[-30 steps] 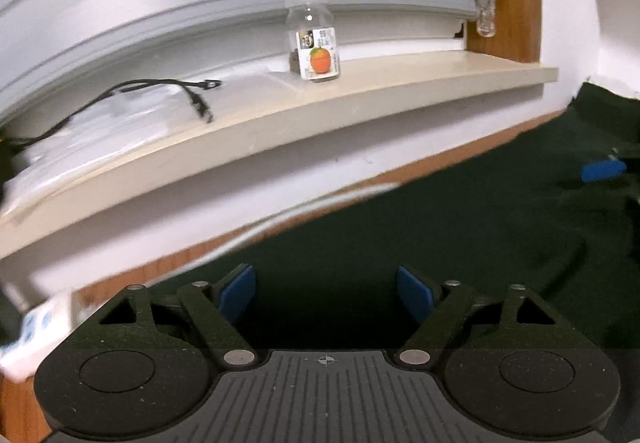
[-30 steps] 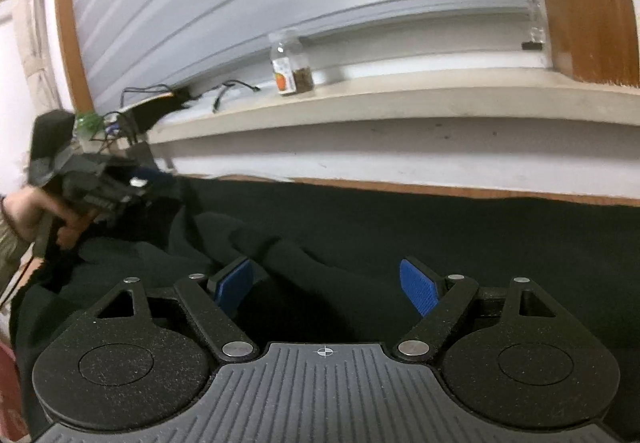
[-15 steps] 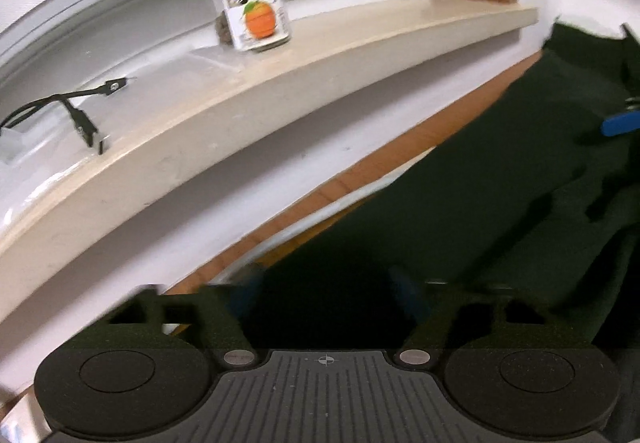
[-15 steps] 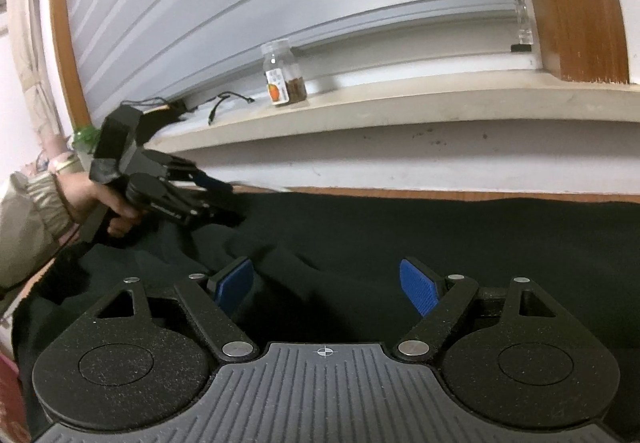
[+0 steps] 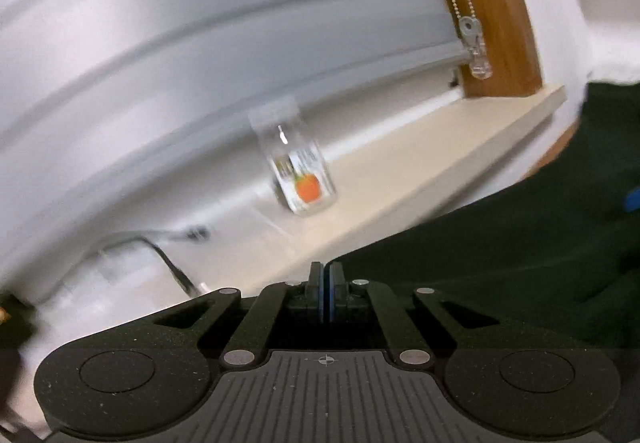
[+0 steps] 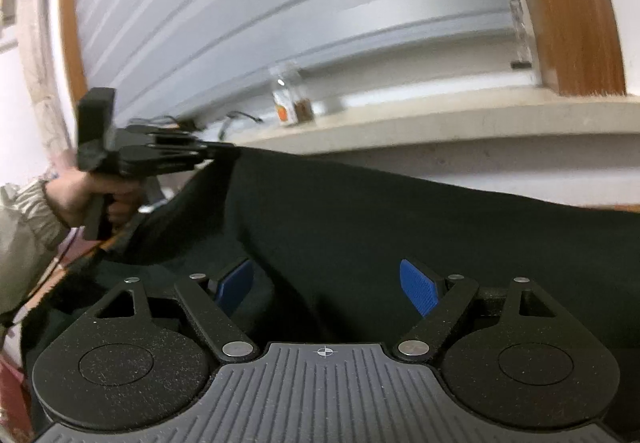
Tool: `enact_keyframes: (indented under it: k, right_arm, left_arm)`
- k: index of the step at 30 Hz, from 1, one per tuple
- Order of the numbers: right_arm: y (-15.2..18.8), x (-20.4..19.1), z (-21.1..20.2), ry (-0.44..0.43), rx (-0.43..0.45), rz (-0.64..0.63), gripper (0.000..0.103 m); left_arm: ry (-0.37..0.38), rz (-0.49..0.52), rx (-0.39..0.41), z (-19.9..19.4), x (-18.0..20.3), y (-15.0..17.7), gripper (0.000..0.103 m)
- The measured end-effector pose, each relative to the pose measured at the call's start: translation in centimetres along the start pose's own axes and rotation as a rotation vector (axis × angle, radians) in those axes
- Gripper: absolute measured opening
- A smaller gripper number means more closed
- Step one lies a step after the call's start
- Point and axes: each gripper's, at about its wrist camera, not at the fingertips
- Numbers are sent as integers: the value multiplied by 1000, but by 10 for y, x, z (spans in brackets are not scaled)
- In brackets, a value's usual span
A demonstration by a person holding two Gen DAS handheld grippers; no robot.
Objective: Fold clothes
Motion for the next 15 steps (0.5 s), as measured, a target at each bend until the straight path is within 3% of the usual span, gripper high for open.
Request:
enact_keyframes:
  k: [3, 5, 8, 11, 13, 14, 15]
  right_arm:
    - [-2, -12, -6, -31, 10, -33, 54]
    - [-3, -26, -6, -84, -16, -59, 30]
    - [-1, -60, 6, -136, -99, -160, 30]
    - [2, -93, 20, -186, -159, -231, 32]
    - [0, -110, 27, -207, -174, -267, 34]
    - [-2, -118, 30, -220, -174, -275, 34]
    - [-4, -125, 34, -232, -174, -283, 35]
  left_arm:
    - [-52, 12, 8, 6, 11, 0, 2]
    - [-55, 1, -8, 12, 15, 2, 2]
    - [-28, -25, -43, 17, 13, 8, 4]
    - [-2, -63, -65, 12, 7, 15, 15]
    - [19, -114, -72, 1, -5, 19, 35]
    - [28, -138, -69, -8, -12, 22, 51]
    - [37, -161, -67, -18, -19, 24, 59]
Point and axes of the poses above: each gripper's, at about its wrist camera, not at the fingertips, and z roughly the way its jaws point, x to its right, y to its underside, and after that the axes turned 3 degrees about -x, right-handed
